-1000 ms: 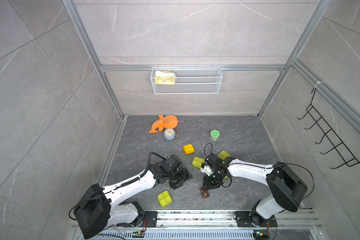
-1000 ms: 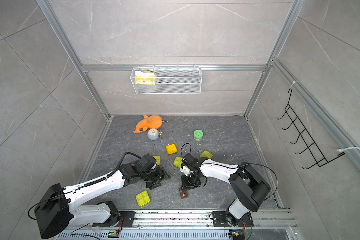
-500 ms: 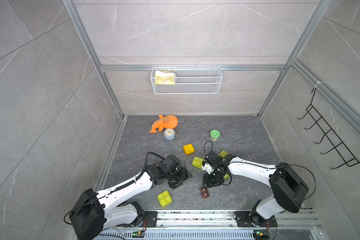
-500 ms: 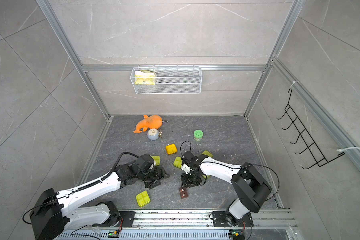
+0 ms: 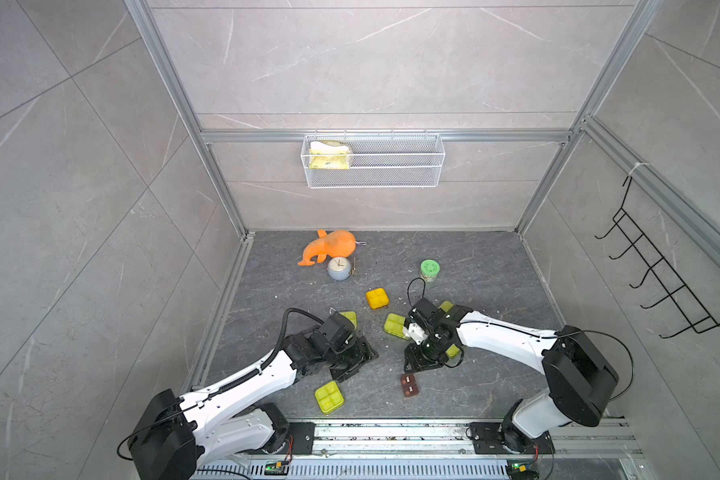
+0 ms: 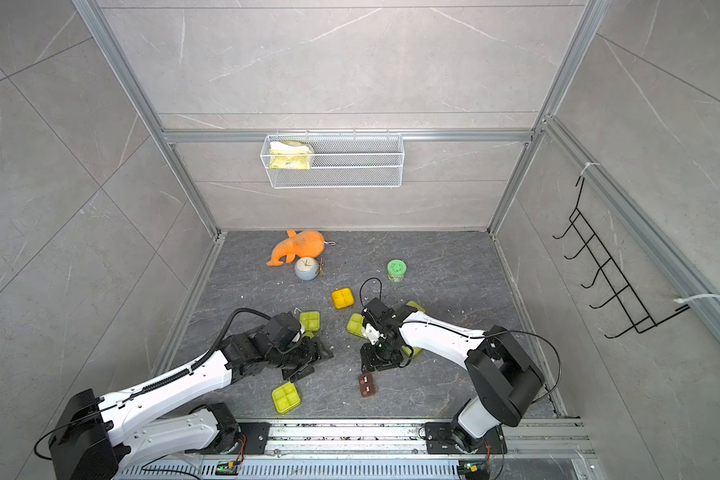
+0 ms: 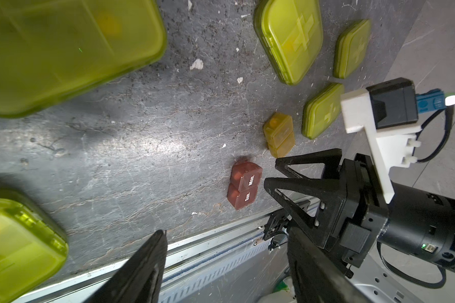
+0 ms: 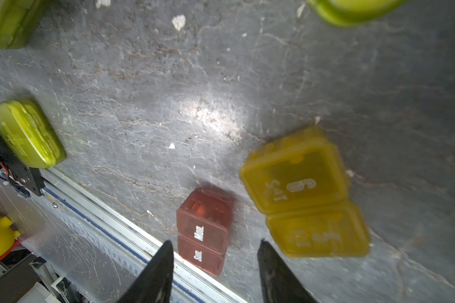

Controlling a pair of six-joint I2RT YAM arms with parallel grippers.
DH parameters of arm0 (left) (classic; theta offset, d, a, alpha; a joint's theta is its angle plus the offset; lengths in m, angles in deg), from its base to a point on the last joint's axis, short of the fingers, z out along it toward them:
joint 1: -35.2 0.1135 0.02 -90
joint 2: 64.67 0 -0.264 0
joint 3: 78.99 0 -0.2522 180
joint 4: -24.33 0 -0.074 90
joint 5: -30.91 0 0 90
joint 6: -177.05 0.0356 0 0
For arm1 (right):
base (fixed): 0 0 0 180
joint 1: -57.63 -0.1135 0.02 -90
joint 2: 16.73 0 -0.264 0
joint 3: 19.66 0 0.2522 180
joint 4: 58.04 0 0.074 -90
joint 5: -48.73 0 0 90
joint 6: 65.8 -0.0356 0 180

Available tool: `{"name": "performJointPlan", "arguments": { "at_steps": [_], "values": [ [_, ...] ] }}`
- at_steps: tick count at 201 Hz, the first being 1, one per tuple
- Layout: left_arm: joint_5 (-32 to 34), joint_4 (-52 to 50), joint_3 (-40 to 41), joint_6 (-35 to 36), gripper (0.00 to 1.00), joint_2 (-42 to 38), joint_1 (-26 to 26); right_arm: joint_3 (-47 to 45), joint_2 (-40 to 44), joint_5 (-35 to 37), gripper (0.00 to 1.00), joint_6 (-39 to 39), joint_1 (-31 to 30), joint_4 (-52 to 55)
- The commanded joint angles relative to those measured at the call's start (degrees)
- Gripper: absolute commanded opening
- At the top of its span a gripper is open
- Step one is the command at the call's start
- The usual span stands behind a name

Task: Close pillboxes
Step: Close the lid on the pillbox.

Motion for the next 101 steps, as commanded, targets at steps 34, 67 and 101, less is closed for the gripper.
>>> {"name": "performJointPlan", "arguments": {
  "at_steps": [34,67,101],
  "values": [
    [7.23,-9.46,-0.77,2.36,0.76,-7.05,1.57,1.59,1.47,1.39,0.61,-1.80,0.16,1.55],
    [12.29,-16.67,-1.97,3.38,0.77,-10.62,2.28,1.77,1.95,2.51,0.71,-3.19,0.14,1.57],
    [15.34,-20.62,-3.91,7.10,0.83,-12.34,3.45,2.69,3.00,5.37,0.87,-5.07,0.14,2.25]
  ]
}}
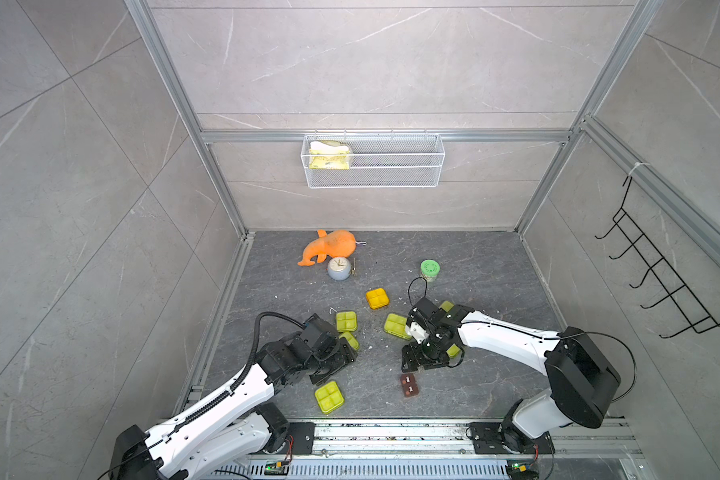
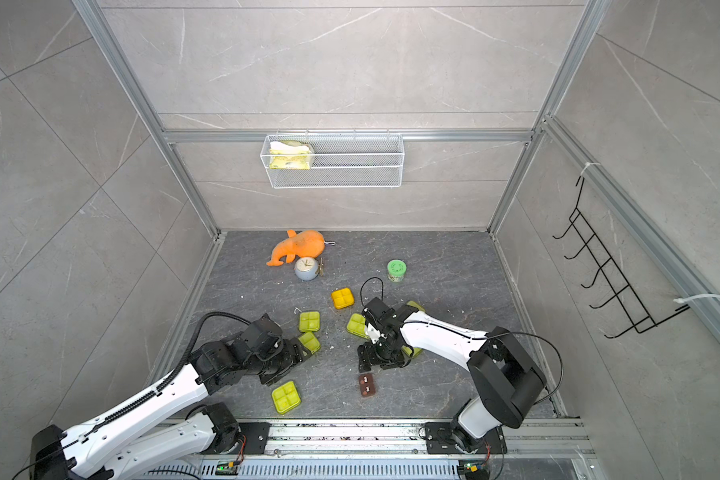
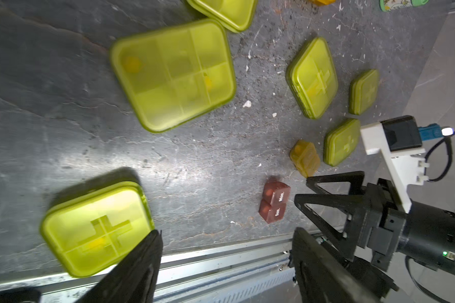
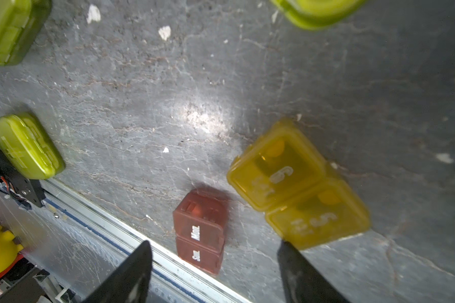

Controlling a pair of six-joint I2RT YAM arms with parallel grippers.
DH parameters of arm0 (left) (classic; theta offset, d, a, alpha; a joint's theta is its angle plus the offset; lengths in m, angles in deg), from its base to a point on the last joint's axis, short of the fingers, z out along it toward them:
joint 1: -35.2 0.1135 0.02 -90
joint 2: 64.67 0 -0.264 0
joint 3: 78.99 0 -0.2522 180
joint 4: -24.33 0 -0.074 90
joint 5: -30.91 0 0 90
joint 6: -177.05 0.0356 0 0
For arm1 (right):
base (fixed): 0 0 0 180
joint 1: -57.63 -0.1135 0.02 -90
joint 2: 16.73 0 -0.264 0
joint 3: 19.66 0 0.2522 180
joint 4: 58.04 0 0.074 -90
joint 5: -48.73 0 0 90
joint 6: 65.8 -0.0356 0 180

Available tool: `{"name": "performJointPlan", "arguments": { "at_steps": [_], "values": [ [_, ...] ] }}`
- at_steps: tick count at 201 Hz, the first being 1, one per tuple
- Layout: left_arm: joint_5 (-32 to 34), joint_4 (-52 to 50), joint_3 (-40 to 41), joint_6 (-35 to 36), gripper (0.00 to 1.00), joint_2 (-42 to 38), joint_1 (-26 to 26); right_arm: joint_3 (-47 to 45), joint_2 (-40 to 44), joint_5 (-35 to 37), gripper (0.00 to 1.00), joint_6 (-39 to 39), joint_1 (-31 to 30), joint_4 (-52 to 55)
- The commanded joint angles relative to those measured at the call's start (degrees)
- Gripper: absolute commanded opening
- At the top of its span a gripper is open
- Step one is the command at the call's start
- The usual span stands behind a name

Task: Close pillboxes
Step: Close the lid on the pillbox.

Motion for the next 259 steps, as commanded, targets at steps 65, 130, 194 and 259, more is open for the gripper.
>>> {"name": "performJointPlan", "arguments": {
  "at_steps": [65,130,194,259],
  "values": [
    [11.86,-9.57,-8.14,15.29,0.88,2.32,2.60,6.29,3.39,10.66,1.00,-4.31,0.14,4.68],
    [21.09,-6.39,-9.09,22.60,0.85,1.07,2.69,12.03,8.33,21.09,1.00,-4.56,0.14,6.64],
    [26.22,-3.47,-6.86,29.30,0.82,-2.71,2.70,-0.19,27.81,34.71,1.00,10.85,0.11,-14.30],
    [33.38,11.20,-1.44,39.91,0.78,-6.41,8.65,-8.36,31.78,44.41,1.00,30.10,2.40,-30.36]
  ]
}}
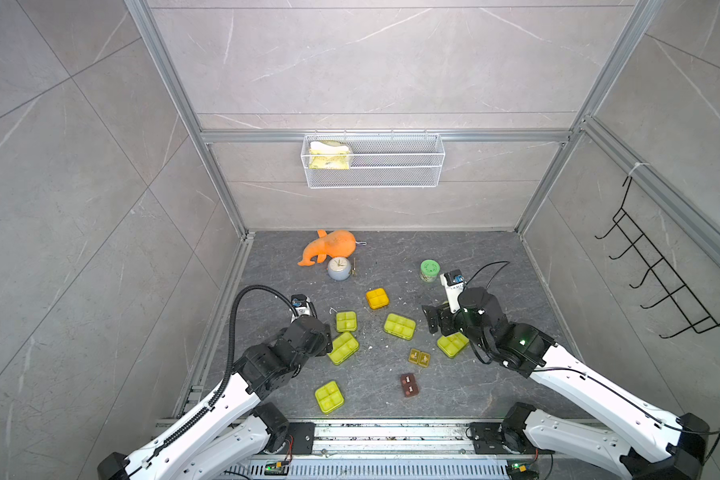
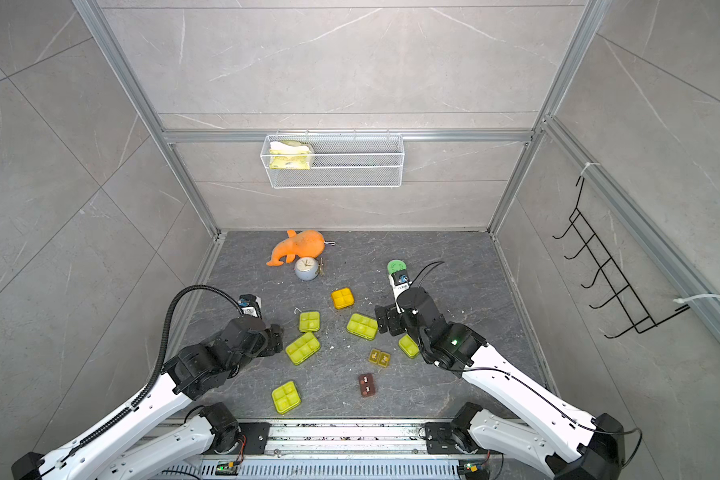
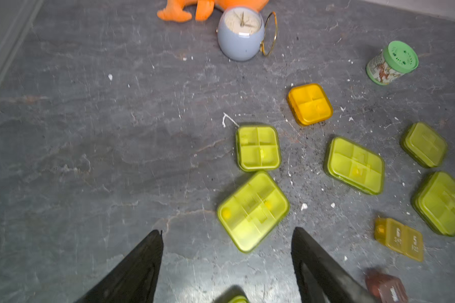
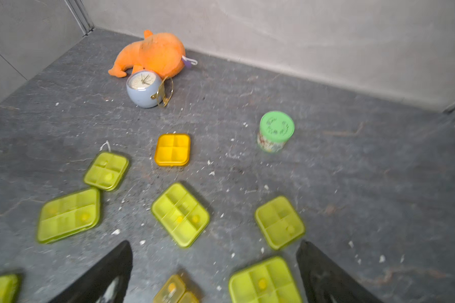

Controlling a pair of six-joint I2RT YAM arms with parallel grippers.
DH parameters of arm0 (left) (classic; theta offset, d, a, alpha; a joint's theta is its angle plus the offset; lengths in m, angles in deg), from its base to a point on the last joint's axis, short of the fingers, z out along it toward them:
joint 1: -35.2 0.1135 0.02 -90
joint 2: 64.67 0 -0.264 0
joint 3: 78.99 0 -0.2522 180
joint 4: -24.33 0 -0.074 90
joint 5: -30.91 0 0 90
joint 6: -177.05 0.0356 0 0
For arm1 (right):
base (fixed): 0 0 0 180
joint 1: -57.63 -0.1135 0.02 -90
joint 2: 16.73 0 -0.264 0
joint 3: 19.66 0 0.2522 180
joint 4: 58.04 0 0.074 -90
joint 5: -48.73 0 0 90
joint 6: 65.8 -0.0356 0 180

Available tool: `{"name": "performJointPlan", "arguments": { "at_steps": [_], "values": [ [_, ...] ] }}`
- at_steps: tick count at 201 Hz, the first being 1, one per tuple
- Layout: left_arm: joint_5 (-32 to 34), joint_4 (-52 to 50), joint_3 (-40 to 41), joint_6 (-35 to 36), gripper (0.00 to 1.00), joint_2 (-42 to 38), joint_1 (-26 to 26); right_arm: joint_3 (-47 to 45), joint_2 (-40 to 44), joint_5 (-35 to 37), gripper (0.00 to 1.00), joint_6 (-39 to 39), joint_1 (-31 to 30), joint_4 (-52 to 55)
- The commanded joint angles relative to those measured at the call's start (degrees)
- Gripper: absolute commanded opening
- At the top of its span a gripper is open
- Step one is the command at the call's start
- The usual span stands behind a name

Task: Close pillboxes
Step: Close the lid on the pillbox, then reset both arms

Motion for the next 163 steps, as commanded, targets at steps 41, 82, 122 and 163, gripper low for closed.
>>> {"name": "performJointPlan", "arguments": {
  "at_steps": [41,82,122,163],
  "values": [
    [-7.78,12.68,2.02,7.34,0.78,1.75,20.98,-7.02,-2.74,-6.54,1.00,8.65,17.85,-16.25],
    [-9.04,19.97,4.29,12.64,0.77,7.28,26.55,-11.79,-11.90,-14.43,1.00,7.45,30.34,-26.79],
    [-8.68,31.22,8.78,17.94,0.77,10.97,33.41,-14.96,-19.78,-17.09,1.00,7.44,36.59,-35.12],
    [-6.40,42.33,13.17,22.80,0.77,15.25,37.61,-16.74,-24.06,-18.11,1.00,7.15,37.84,-40.80]
  ]
}}
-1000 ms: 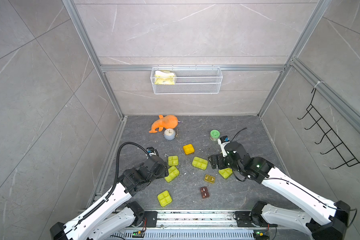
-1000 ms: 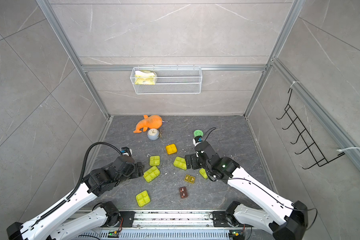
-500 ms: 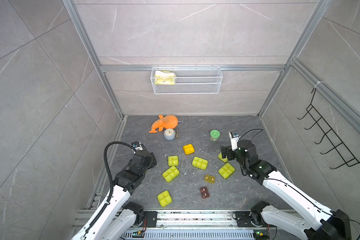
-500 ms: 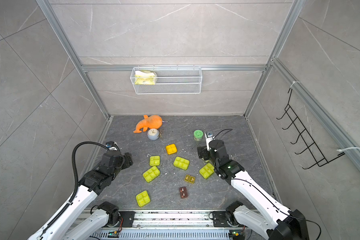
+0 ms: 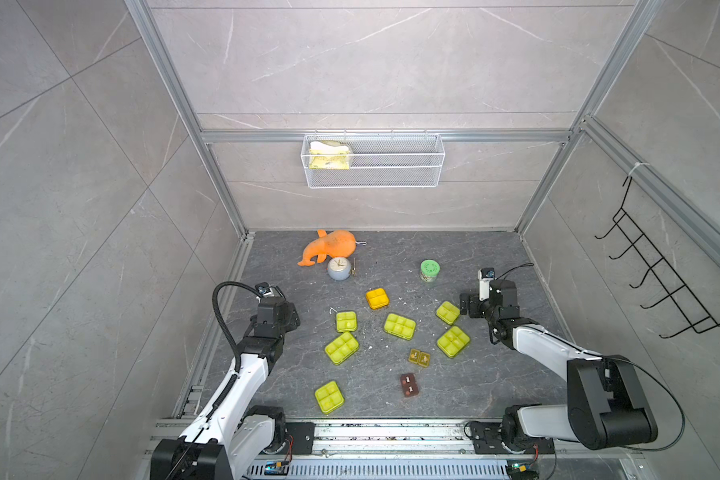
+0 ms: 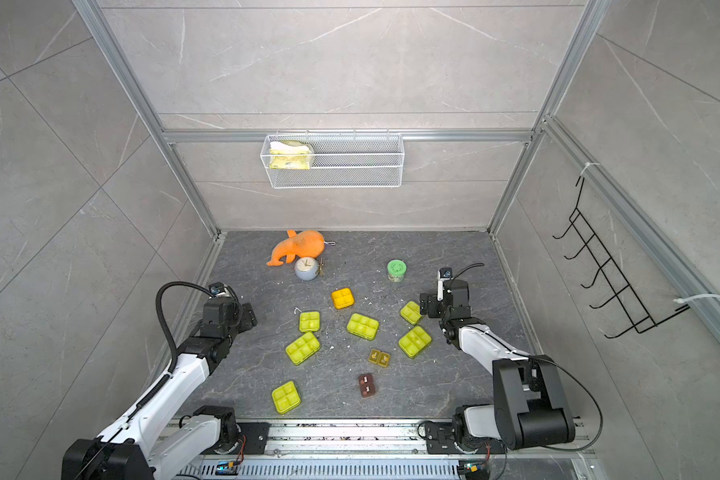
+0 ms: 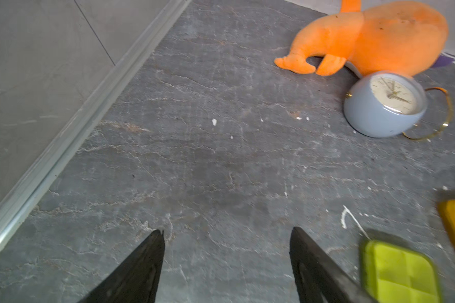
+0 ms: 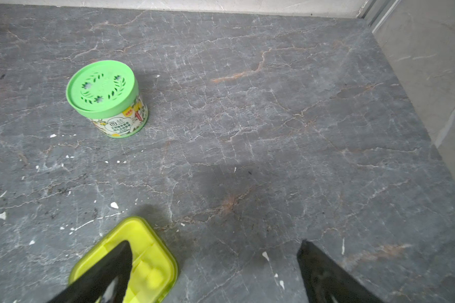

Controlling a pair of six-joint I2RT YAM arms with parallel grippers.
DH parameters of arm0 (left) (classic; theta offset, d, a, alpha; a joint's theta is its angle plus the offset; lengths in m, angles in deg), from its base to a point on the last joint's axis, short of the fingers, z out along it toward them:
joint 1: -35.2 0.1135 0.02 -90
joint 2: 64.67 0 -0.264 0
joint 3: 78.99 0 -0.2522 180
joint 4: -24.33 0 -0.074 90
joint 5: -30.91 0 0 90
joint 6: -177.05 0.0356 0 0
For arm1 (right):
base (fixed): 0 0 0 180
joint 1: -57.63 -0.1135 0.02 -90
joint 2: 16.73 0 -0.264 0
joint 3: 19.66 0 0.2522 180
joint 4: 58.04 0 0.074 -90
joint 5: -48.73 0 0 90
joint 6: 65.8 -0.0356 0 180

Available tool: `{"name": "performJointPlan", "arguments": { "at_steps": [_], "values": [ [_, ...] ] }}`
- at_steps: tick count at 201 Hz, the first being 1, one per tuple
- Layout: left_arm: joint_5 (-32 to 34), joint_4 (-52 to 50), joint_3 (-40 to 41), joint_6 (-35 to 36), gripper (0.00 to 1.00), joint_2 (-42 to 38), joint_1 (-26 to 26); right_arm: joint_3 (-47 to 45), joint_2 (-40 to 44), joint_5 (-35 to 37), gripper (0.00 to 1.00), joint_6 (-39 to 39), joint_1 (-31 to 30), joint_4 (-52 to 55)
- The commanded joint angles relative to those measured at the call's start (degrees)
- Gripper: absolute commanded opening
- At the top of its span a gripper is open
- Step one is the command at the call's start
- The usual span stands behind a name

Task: Close pillboxes
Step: Reset both arms

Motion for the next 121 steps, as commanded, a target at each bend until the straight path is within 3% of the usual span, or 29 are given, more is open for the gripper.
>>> {"name": "performJointPlan", "arguments": {
  "at_steps": [1,30,77,121],
  "values": [
    [1.47,10.71,0.91,5.49,0.77,2.48,1.62,-1.01,-1.85,-2.38,1.00,-0.25,0.26,-6.51],
    [2.30,17.41,1.89,9.39,0.78,8.59,2.27,-1.07,-3.63,-5.34,1.00,0.82,0.86,-9.13],
    [-4.11,30.34,2.41,11.69,0.77,19.16,2.55,-1.06,-4.54,-7.77,1.00,0.85,2.69,-11.72],
    [-9.18,33.92,-0.45,17.63,0.77,24.44,4.01,-1.02,-4.56,-9.67,1.00,0.95,3.45,-12.03]
  ]
}}
